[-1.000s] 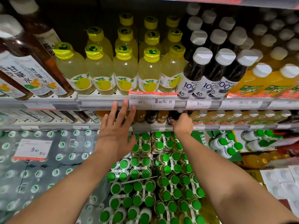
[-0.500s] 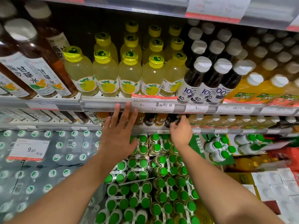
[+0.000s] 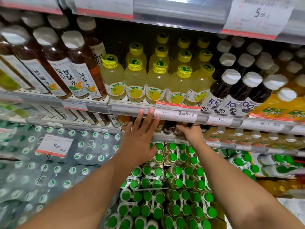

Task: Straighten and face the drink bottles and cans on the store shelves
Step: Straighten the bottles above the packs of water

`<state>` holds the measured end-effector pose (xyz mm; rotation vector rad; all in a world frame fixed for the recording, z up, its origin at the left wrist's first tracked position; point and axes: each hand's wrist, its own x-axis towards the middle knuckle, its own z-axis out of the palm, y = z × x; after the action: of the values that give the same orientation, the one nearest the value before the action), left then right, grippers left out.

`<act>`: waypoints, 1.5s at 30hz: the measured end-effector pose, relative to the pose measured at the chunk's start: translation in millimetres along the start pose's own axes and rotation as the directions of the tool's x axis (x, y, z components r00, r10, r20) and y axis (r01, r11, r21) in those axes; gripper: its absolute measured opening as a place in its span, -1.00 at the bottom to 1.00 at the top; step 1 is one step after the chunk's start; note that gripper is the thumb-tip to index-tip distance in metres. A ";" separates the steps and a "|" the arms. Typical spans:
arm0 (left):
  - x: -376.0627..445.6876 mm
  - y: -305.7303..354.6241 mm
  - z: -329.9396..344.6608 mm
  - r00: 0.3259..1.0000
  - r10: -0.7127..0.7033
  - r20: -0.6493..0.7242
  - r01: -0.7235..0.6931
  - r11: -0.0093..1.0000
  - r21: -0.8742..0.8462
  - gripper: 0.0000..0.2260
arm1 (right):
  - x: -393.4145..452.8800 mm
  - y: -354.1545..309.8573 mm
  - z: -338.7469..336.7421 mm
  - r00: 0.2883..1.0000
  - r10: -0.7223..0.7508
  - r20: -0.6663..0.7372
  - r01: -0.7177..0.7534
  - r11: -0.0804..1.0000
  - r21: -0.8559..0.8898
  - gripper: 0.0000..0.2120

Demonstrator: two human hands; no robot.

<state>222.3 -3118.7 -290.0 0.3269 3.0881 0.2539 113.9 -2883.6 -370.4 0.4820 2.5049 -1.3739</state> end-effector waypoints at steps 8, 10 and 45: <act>-0.2 1.2 -1.6 1.000 0.006 -0.004 -0.006 1.000 0.004 -0.13 | -17.5 1.6 -7.3 0.987 -0.144 -0.069 0.094 0.874 -0.476 -0.65; -0.3 -0.1 -3.0 1.000 0.012 0.015 -0.013 0.999 0.032 -0.17 | -32.8 8.3 -11.6 0.979 -0.181 -0.099 0.131 0.918 -0.374 -0.69; 80.1 -63.3 65.7 0.656 -0.715 0.242 0.675 0.412 -0.612 -0.66 | -205.9 73.1 -56.3 0.984 -0.155 0.090 0.147 0.985 0.089 -0.61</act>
<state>133.8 -3152.5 -365.9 -1.0003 2.5765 1.2553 328.5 -2833.9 -321.7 0.2375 2.4577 -1.5211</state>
